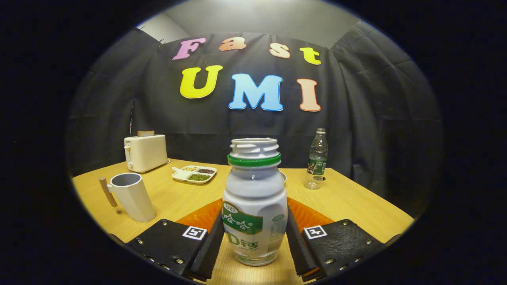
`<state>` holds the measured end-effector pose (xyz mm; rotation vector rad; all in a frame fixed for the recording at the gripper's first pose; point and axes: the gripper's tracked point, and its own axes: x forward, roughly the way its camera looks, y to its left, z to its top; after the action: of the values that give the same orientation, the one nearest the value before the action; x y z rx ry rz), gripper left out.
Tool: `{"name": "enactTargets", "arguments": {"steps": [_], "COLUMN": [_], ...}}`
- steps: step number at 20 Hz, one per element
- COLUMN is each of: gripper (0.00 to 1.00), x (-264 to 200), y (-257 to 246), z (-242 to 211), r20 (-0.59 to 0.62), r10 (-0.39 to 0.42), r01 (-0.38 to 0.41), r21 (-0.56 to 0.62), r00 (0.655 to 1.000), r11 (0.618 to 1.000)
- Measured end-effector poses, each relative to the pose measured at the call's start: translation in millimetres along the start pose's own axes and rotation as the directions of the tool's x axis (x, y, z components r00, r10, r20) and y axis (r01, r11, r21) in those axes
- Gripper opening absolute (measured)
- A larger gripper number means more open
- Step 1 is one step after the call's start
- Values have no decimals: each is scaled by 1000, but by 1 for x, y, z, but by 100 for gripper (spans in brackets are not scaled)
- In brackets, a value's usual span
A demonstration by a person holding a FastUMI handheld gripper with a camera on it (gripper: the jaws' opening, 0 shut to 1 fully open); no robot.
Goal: Take the bottle from table, then pour the juice into the cup, finally place the bottle on the coaster
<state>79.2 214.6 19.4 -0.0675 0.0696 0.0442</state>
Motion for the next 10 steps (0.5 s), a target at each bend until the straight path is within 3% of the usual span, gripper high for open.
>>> {"name": "enactTargets", "arguments": {"steps": [10], "gripper": [74], "x": [13], "y": [12], "z": [39], "r20": [-2], "r10": [31], "r01": [-31], "r21": [-242], "r00": [1000], "r11": [970]}}
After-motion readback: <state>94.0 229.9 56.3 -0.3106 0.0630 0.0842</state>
